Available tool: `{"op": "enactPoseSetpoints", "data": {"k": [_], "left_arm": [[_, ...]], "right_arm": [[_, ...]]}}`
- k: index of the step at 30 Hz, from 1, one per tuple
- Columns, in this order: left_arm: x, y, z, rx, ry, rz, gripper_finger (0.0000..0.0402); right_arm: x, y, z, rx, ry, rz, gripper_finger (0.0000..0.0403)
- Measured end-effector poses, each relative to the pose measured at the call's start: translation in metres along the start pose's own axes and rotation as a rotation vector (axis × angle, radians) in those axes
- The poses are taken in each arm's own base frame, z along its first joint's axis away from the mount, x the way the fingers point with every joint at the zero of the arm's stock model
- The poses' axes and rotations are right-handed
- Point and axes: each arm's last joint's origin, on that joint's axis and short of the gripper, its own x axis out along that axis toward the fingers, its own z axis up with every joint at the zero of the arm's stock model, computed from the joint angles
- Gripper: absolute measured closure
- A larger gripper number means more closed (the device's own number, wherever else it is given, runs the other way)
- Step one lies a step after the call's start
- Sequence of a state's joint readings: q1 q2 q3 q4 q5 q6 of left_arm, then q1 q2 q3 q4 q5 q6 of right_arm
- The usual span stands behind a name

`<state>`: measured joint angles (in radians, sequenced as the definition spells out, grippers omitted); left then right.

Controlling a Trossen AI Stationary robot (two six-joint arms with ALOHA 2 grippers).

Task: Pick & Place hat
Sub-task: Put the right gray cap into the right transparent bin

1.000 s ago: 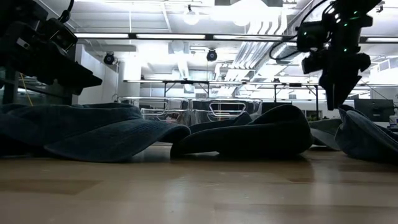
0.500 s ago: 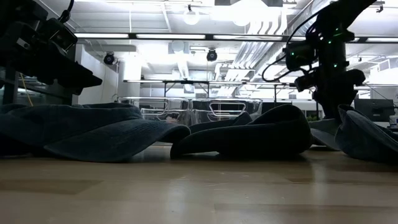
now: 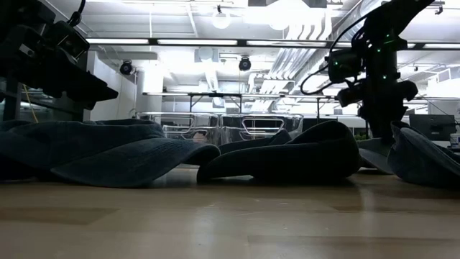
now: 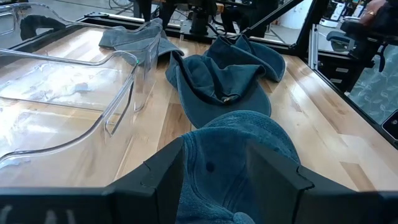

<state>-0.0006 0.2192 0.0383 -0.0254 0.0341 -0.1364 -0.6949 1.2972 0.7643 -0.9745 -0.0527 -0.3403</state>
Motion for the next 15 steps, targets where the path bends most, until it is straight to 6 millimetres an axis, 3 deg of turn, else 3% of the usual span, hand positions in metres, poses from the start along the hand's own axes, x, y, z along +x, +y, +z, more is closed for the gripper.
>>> {"op": "enactPoseSetpoints", "data": {"k": [13,15], "left_arm": [[0.0,0.0,0.0,0.0,0.0,0.0,0.0236],[0.0,0.0,0.0,0.0,0.0,0.0,0.0236]], "right_arm": [[-0.0001,0.0014,-0.003,0.001,0.029,0.021,0.0379],[-0.0001,0.0016,-0.0035,-0.001,0.034,0.023,0.0396]]}}
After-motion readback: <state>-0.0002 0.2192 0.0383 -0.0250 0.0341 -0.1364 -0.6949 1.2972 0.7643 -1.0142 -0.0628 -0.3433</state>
